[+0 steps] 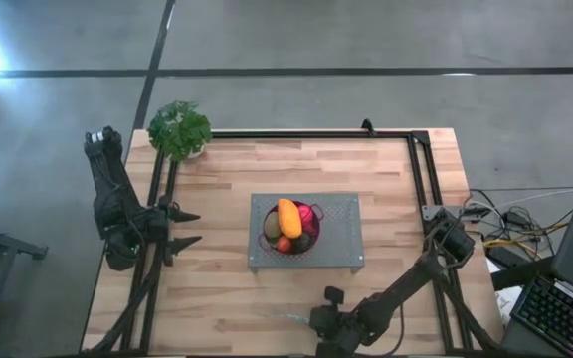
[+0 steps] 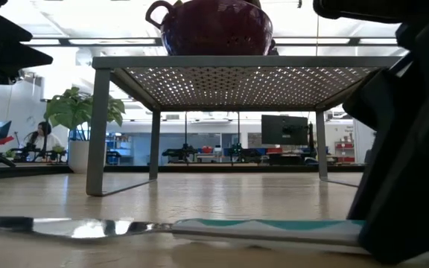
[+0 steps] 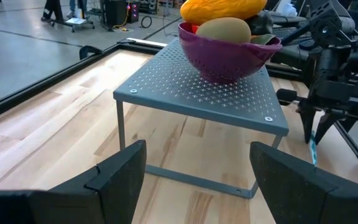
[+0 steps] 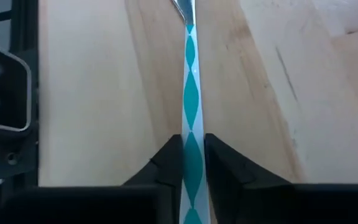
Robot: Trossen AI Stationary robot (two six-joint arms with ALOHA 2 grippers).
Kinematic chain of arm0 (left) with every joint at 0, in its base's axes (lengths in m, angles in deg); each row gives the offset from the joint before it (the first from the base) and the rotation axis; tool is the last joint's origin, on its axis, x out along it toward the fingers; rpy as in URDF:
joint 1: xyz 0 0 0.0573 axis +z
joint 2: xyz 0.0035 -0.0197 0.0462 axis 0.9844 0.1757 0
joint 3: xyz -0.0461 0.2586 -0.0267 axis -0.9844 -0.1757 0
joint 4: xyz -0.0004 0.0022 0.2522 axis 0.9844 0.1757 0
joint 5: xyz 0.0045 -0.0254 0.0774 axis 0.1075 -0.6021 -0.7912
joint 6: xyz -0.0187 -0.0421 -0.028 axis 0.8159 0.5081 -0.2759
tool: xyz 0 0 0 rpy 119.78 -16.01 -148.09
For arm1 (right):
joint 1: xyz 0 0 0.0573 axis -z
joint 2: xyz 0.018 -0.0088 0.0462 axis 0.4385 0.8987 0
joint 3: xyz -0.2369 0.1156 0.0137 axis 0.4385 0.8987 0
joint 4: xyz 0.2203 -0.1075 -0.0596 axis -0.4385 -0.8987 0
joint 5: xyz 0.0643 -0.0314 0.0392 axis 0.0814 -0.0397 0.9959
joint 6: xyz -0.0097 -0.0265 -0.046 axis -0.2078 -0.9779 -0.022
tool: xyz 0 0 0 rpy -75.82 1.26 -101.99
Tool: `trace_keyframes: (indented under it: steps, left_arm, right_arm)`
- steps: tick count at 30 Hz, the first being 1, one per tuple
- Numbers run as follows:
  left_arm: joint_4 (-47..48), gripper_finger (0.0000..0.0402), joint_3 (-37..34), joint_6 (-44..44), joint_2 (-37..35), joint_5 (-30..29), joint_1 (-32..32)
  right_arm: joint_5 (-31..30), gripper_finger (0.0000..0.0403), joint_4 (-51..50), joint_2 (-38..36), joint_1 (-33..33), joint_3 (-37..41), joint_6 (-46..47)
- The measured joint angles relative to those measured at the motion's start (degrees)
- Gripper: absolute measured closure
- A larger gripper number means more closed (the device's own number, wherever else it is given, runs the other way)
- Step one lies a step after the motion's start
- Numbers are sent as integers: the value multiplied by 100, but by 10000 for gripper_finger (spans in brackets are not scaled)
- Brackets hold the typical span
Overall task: Pick & Place Fruit
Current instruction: Put the white blue table knife on the shelf
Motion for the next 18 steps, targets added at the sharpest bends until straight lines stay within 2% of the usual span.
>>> trace_keyframes:
  steps: [3, 13, 18]
  left_arm:
    - [2, 110, 0, 0, 0, 0, 0]
    - [2, 110, 0, 0, 0, -2, 0]
    - [2, 110, 0, 0, 0, -2, -2]
  right_arm:
    - [119, 369, 5, -22, -17, -7, 3]
    - [286, 364, -90, -177, -181, 3, 156]
    - [185, 368, -240, -466, -279, 6, 82]
